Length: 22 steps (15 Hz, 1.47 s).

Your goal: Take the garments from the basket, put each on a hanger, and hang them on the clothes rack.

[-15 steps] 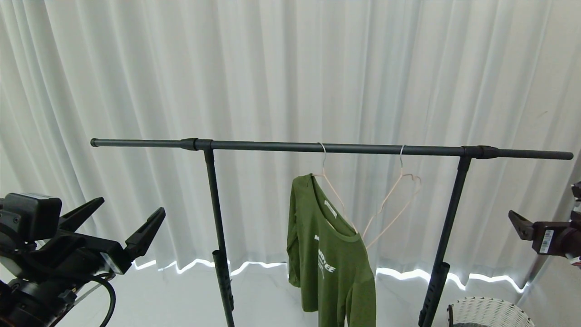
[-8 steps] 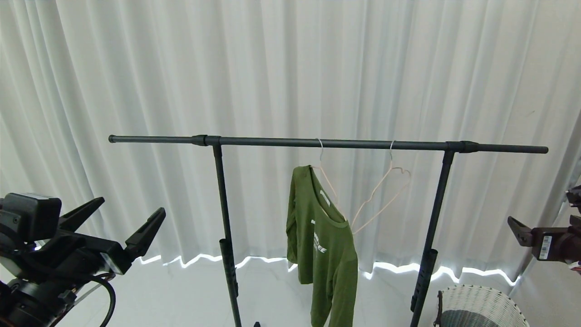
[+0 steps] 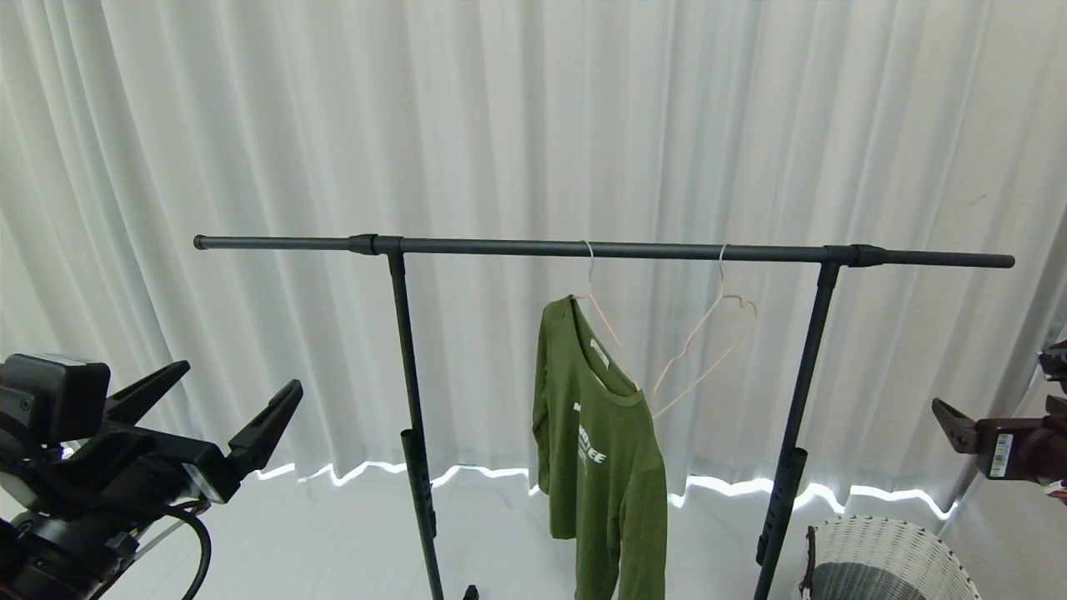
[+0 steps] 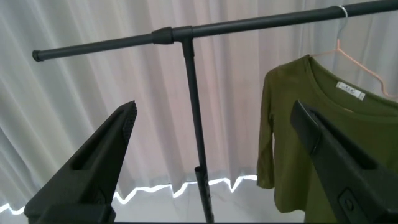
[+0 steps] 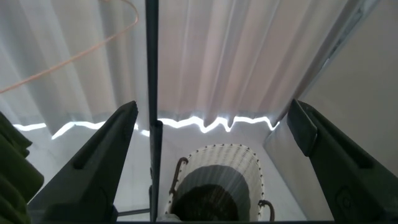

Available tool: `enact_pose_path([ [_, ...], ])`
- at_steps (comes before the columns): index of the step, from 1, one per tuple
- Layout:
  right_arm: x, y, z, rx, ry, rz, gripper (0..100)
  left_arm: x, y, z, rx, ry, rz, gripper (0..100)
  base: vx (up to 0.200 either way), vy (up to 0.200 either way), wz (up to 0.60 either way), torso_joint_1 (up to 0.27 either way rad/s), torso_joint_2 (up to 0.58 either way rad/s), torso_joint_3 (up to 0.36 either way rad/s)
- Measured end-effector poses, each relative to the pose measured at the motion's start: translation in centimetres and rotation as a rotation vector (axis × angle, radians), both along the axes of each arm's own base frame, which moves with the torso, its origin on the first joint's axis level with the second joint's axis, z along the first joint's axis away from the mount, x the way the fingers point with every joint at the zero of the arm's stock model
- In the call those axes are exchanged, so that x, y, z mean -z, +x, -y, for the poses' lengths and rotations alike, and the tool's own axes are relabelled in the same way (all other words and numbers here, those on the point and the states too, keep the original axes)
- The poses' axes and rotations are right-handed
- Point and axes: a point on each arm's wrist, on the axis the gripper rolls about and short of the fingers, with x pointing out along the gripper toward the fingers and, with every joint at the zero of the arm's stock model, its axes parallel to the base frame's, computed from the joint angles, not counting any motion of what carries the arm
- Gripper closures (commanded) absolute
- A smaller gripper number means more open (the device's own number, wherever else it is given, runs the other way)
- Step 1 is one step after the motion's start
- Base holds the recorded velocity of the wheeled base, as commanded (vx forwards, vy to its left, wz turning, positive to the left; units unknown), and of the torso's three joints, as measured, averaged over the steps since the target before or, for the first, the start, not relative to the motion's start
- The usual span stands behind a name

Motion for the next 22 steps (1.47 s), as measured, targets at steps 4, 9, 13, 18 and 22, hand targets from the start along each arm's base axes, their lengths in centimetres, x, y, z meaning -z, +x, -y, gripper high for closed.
enact_pose_path([
  [4, 0.01, 0.01, 0.00, 0.000, 0.000, 0.000, 0, 0.02, 0.00, 0.00, 0.000, 0.000, -0.001, 0, 0.000, 0.000, 0.00, -0.251, 0.52, 0.276],
  [9, 0.15, -0.08, 0.00, 0.000, 0.000, -0.007, 0, 0.04, 0.00, 0.00, 0.000, 0.000, -0.002, 0, 0.000, 0.000, 0.00, -0.235, 0.51, 0.271],
  [13, 0.25, -0.12, 0.00, 0.000, -0.001, -0.011, 0, 0.03, 0.00, 0.01, 0.001, 0.000, -0.002, 0, 0.000, 0.000, 0.00, -0.215, 0.48, 0.262],
  [18, 0.37, -0.15, 0.01, 0.000, -0.002, -0.017, 0, 0.04, 0.00, 0.01, 0.000, 0.001, -0.002, 0, 0.000, 0.000, 0.00, -0.202, 0.47, 0.263],
  [22, 0.44, -0.15, 0.00, -0.001, -0.003, -0.021, 0, 0.07, 0.01, 0.01, 0.001, 0.001, -0.005, 0, 0.000, 0.000, 0.00, -0.173, 0.42, 0.250],
])
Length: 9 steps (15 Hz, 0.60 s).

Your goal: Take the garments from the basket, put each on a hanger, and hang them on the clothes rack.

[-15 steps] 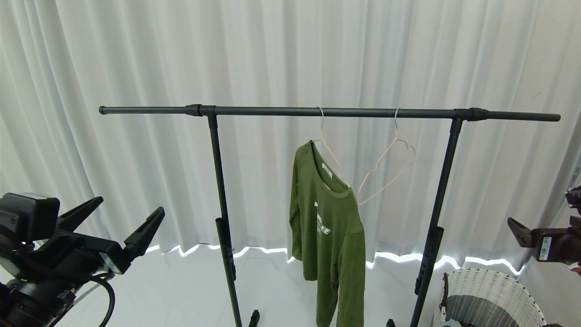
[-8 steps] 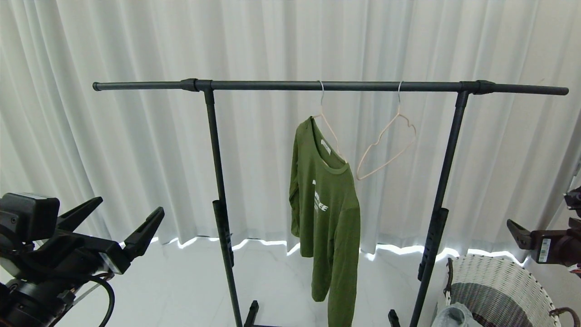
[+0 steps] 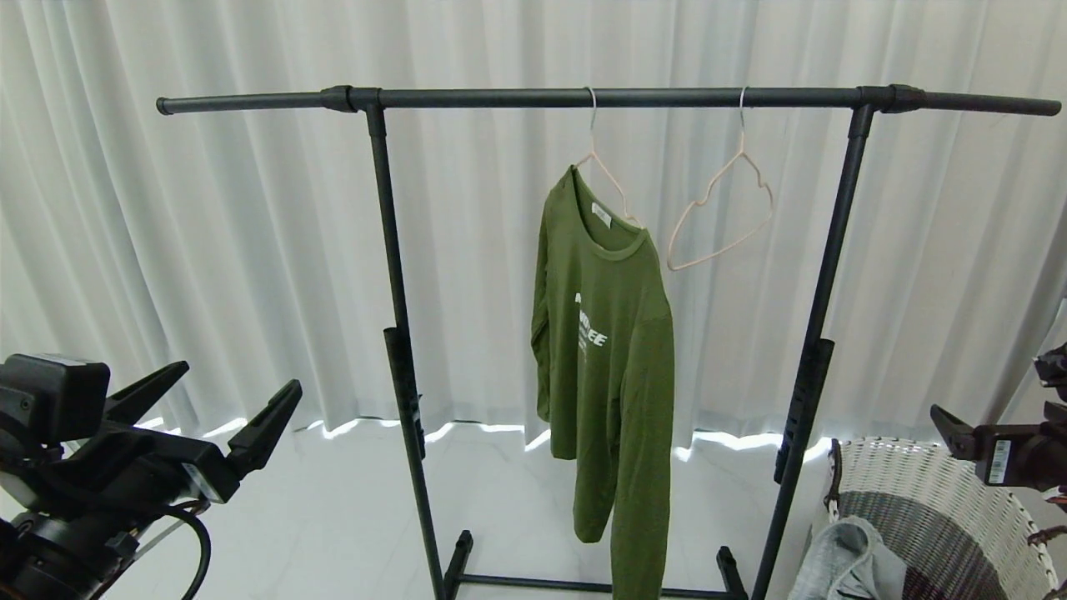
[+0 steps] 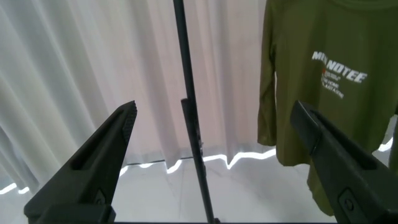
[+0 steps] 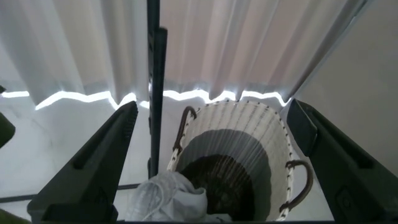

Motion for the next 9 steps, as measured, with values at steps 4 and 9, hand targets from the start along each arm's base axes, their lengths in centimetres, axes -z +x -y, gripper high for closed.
enact_pose_path([
  [4, 0.4, -0.2, 0.0, -0.007, -0.029, -0.024, 0, 0.0, 0.0, 0.0, 0.000, -0.001, -0.001, 0, 0.000, 0.000, 0.00, -0.036, 0.09, 0.046],
  [9, 1.3, -0.7, 0.1, -0.015, -0.072, -0.070, 0, 0.1, 0.1, 0.0, -0.003, -0.001, -0.006, 0, 0.000, 0.000, 0.00, 0.000, 0.00, 0.000],
])
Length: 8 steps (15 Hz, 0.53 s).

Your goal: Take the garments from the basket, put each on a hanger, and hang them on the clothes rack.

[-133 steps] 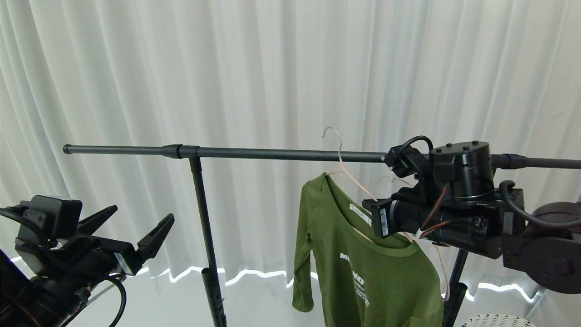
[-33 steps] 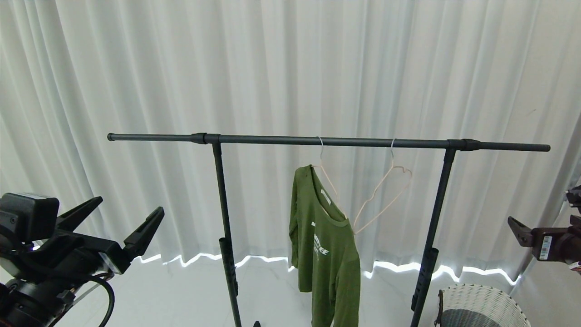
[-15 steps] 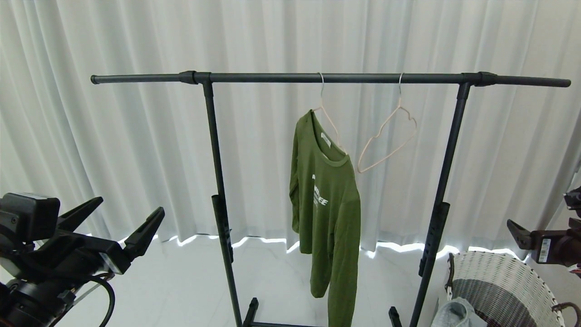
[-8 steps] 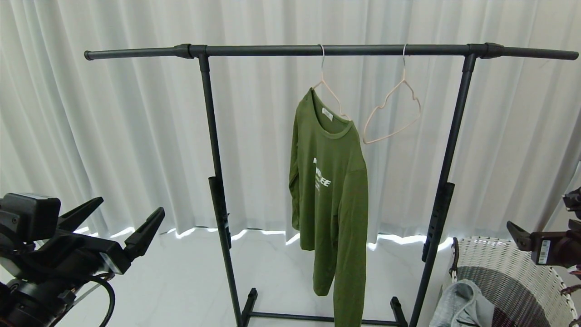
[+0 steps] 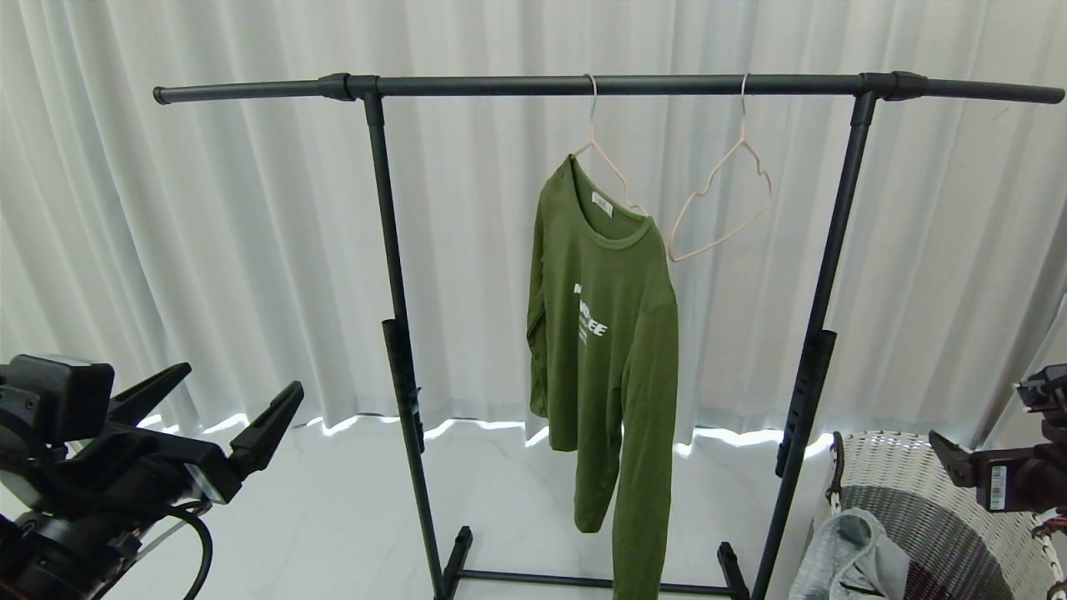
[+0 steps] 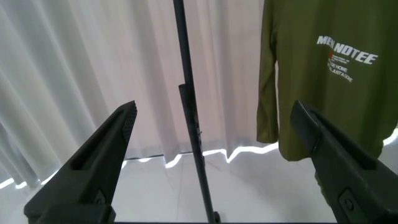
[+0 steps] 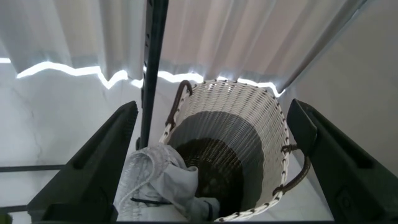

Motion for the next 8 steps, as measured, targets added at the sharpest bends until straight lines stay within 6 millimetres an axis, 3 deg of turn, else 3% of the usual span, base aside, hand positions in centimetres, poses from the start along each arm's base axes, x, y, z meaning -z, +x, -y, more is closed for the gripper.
enact_pose_path([
  [8, 0.27, -0.01, 0.08, 0.003, -0.004, -0.014, 0, 0.27, 0.22, -0.10, -0.008, 0.003, -0.017, 0, 0.000, 0.000, 0.00, 0.000, 0.00, 0.000],
])
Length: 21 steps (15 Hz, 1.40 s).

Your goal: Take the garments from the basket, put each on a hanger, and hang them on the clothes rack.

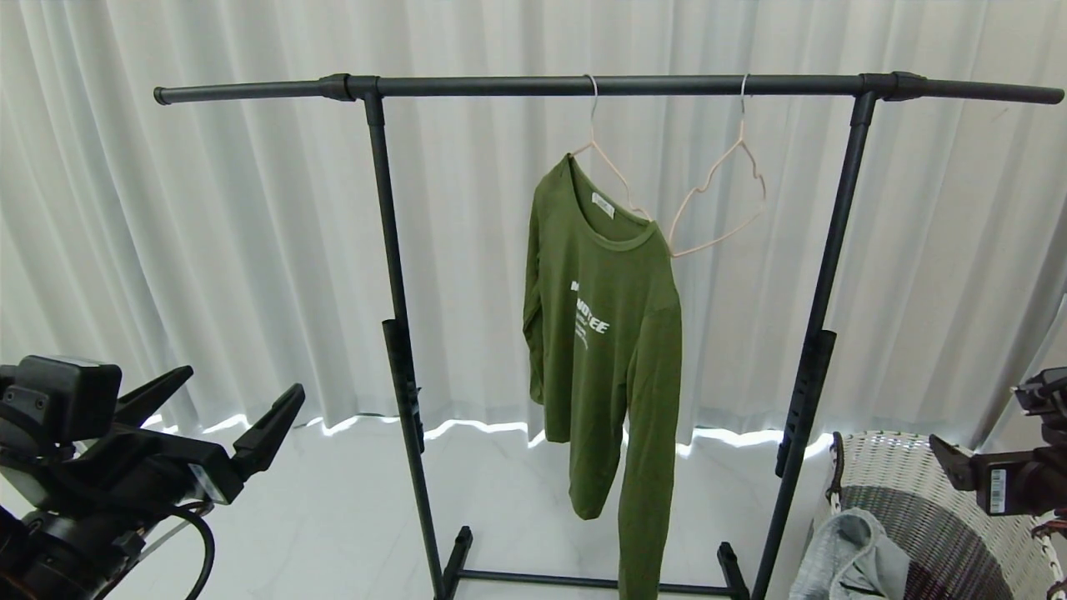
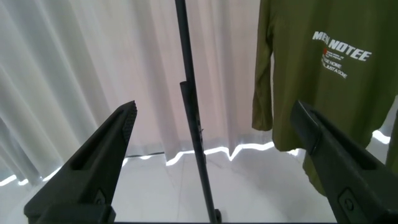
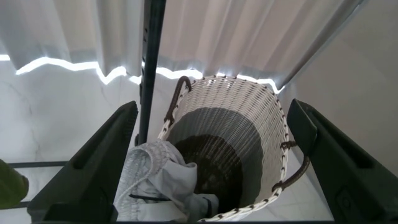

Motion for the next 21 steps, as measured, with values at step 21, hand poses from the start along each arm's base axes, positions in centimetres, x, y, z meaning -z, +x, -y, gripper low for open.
enact_pose_path([
  [21, 0.47, 0.26, 0.08, 0.006, 0.000, -0.026, 0, 0.31, 0.27, -0.26, -0.016, 0.000, -0.019, 0, 0.000, -0.057, 0.00, 0.000, 0.00, 0.000],
])
